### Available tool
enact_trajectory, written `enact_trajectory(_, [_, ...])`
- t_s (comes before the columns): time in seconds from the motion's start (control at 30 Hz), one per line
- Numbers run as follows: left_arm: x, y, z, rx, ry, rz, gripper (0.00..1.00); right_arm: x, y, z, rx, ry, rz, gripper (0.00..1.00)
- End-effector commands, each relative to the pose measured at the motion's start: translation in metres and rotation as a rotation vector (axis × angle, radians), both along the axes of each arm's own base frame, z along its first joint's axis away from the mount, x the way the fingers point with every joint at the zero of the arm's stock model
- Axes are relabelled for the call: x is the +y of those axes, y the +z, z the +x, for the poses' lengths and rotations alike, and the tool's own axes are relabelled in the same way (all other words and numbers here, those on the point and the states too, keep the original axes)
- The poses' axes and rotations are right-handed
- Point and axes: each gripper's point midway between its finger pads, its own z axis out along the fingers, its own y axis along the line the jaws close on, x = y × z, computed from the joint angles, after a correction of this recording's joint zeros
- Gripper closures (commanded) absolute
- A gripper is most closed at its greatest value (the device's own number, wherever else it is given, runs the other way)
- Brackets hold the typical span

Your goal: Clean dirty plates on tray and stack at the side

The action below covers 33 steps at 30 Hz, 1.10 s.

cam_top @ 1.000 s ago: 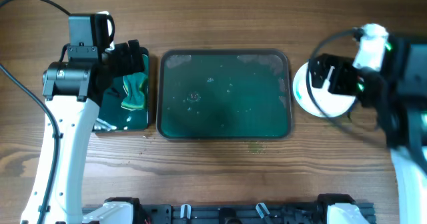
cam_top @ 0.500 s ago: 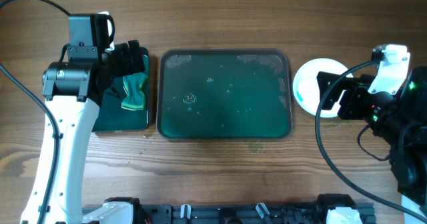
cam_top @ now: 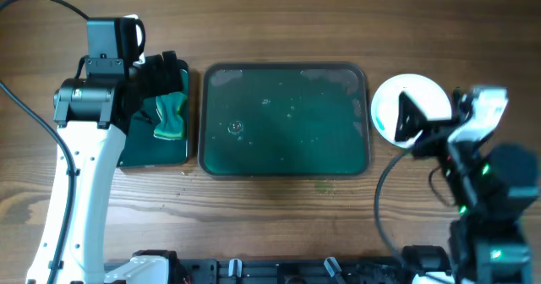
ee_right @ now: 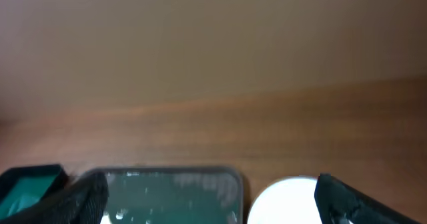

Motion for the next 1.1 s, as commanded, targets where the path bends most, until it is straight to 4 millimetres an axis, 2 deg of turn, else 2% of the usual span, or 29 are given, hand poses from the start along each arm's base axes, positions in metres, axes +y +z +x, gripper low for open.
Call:
enact_trajectory(0.0, [-0.002, -0.001, 0.001, 0.0, 0.002, -0.018, 0.0, 0.002, -0.039, -0.013, -0.076, -0.01, 0.013, 0.0])
enact_trajectory(0.1, [-0.002, -0.001, 0.001, 0.0, 0.002, -0.018, 0.0, 0.001, -0.067, -0.021, -0.117, -0.029, 0.019, 0.0])
enact_trajectory(0.27, [-0.002, -0.001, 0.001, 0.0, 0.002, -0.018, 0.0, -0.012, -0.108, -0.026, -0.109, -0.131, 0.148, 0.0])
enact_trajectory(0.43, [-0.002, -0.001, 0.001, 0.0, 0.002, -0.018, 0.0, -0.006, -0.137, -0.026, -0.099, -0.098, 0.15, 0.0])
enact_trajectory(0.63, [-0.002, -0.001, 0.001, 0.0, 0.002, -0.018, 0.0, 0.001, -0.133, -0.027, -0.13, -0.051, 0.084, 0.0])
enact_trajectory(0.7, [-0.002, -0.001, 0.001, 0.0, 0.002, -0.018, 0.0, 0.0, -0.124, -0.029, -0.169, -0.051, 0.088, 0.0])
enact_trajectory(1.07, [-0.002, -0.001, 0.001, 0.0, 0.002, -0.018, 0.0, 0.0, -0.125, -0.029, -0.166, -0.052, 0.088, 0.0])
